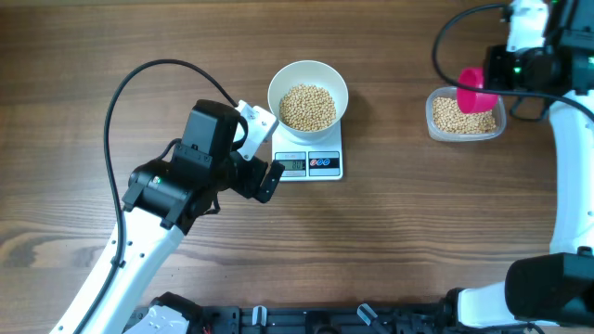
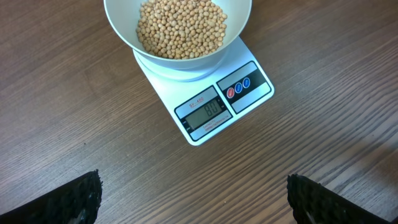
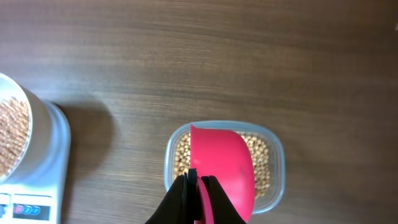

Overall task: Scoop item into bowl and weigh 150g on scale
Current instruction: 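Lower the pink scoop into the soybean tub with the right gripper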

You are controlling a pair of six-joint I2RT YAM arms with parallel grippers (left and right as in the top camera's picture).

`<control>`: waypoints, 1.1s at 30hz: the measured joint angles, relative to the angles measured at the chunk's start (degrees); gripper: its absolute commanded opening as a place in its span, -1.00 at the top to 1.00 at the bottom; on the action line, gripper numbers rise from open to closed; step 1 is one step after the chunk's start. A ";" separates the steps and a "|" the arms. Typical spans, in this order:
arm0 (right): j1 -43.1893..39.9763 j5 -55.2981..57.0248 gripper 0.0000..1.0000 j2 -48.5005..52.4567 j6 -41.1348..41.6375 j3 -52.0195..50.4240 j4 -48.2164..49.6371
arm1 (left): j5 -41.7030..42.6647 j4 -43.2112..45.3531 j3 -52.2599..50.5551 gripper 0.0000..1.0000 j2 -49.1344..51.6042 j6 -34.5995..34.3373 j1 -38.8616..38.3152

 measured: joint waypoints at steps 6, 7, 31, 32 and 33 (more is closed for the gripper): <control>6.34 7.89 0.91 0.02 -7.54 0.00 0.39 | 0.00 0.00 0.00 -1.00 0.00 0.02 0.00; 6.88 9.66 0.91 0.24 -7.67 0.02 0.07 | 0.00 0.00 0.00 -1.00 0.00 0.00 0.00; 12.22 29.64 0.91 15.28 0.83 -6.47 7.41 | 0.00 0.00 0.00 -1.00 0.00 0.00 0.00; 12.50 28.52 0.91 15.26 0.83 -6.73 7.37 | 0.00 -0.02 0.00 -1.00 0.00 0.02 0.00; 12.74 27.21 0.91 15.28 0.85 -6.86 7.10 | 0.00 0.00 0.00 -1.00 0.00 0.02 0.00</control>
